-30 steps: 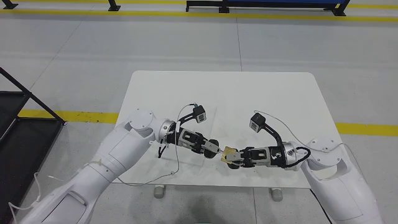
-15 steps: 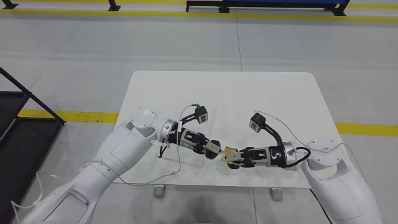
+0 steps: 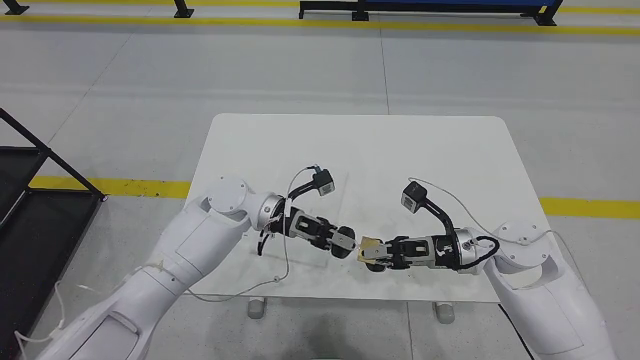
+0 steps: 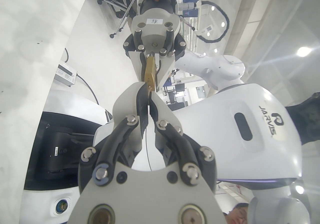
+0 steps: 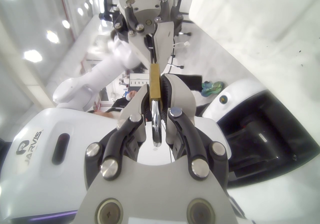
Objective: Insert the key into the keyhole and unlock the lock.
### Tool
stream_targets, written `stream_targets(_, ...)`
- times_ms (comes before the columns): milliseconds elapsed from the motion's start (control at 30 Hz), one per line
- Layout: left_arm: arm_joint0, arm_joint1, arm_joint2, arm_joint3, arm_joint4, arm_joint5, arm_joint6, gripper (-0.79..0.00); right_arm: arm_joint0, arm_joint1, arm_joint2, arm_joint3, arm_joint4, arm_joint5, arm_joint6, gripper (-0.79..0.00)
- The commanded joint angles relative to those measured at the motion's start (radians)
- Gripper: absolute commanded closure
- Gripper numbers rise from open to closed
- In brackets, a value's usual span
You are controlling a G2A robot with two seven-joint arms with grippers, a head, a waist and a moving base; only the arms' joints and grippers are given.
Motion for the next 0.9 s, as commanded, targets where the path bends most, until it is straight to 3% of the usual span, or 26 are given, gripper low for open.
stream_targets(0, 0.007, 0.001, -0.006, -0.007, 0.000, -0.012, -0.005, 0.000, 0.000, 0.000, 0.000, 0.000, 0.000, 0.000, 0.000, 0.000)
stream_targets(533, 0.061, 0.013, -0.046, -0.093, 0.121, -0.062, 0.093, 0.000, 0.000, 0.000, 0.000, 0.000, 0.000, 0.000, 0.000, 0.000)
stream_targets(867, 0.084, 0.020, -0.067, -0.117, 0.118, -0.081, 0.086, 0.000, 0.000, 0.000, 0.000, 0.000, 0.000, 0.000, 0.000, 0.000)
